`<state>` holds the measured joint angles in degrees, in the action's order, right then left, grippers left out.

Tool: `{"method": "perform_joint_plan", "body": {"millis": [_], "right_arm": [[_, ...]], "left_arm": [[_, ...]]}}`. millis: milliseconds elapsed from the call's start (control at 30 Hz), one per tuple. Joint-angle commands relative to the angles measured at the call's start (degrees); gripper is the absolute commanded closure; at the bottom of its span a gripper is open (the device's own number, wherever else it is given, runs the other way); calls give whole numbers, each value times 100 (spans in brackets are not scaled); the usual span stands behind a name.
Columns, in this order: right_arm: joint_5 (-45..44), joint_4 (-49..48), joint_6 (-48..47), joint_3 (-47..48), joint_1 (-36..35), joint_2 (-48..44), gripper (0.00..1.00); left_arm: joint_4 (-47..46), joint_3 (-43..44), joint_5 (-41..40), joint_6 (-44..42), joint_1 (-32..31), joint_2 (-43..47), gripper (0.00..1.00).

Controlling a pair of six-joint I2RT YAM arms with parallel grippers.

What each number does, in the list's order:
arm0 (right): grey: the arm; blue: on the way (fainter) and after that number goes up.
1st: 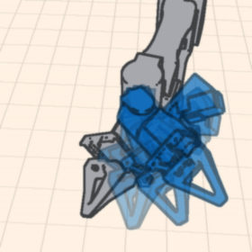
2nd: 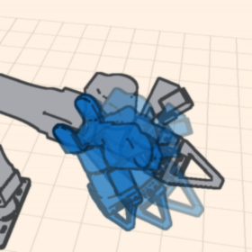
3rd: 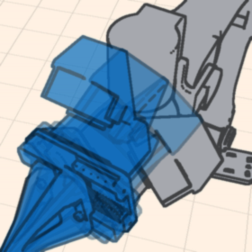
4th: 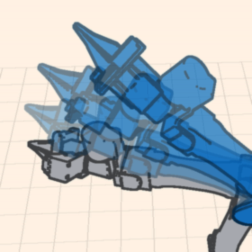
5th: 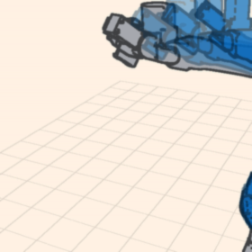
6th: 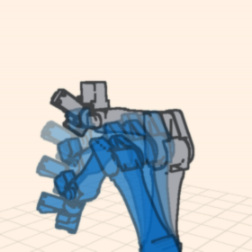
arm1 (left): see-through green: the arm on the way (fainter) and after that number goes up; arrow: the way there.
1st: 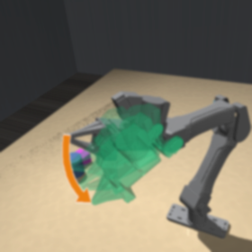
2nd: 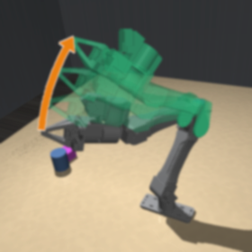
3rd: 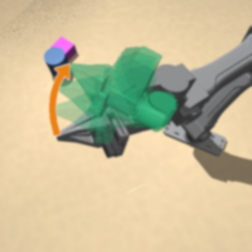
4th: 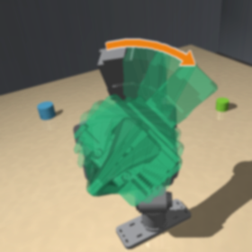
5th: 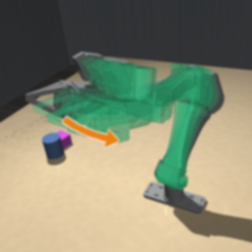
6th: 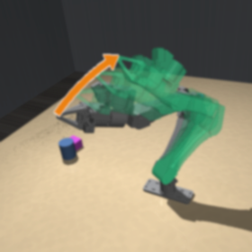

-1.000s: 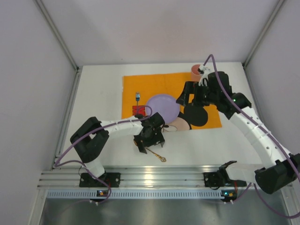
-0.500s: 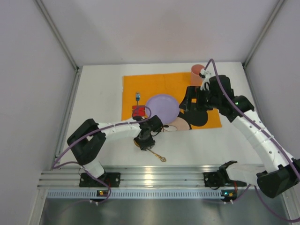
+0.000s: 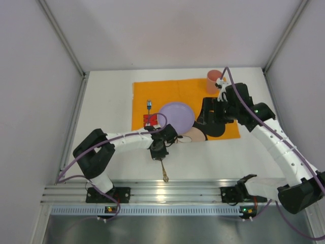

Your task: Set the dinner table for one person

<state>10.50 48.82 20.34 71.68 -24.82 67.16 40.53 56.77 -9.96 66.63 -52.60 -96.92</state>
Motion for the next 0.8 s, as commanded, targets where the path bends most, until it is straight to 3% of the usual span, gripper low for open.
{"method": "perform_joint_plan", "body": {"millis": [0,133,200,300,433,567,767], "right_arm": [[12,216,-30,137,65,-220,0],[811,-282,206,-373,47,-536,0],[1485,-652,295,-845,4,-677,0],[1692,-1268,445,-1322,-251,-914,1],[1859,-2014,672,-1578,-506,-959,0],[1798,-2526,849,-1482,-769,-740,2],[1307,-2702,797,-1087,-989,-344,12]], "left_arm": [[-328,-316,-762,-282,83,-188,100],[348,-255,-745,-378,74,796,100],[709,157,-841,-493,74,1254,100],[1578,1166,-1147,-712,74,1422,100],[2116,2861,-1412,-1168,74,897,100],[2064,3848,-1404,-1565,109,193,100],[2248,5273,-1106,-2022,153,-652,100]]}}
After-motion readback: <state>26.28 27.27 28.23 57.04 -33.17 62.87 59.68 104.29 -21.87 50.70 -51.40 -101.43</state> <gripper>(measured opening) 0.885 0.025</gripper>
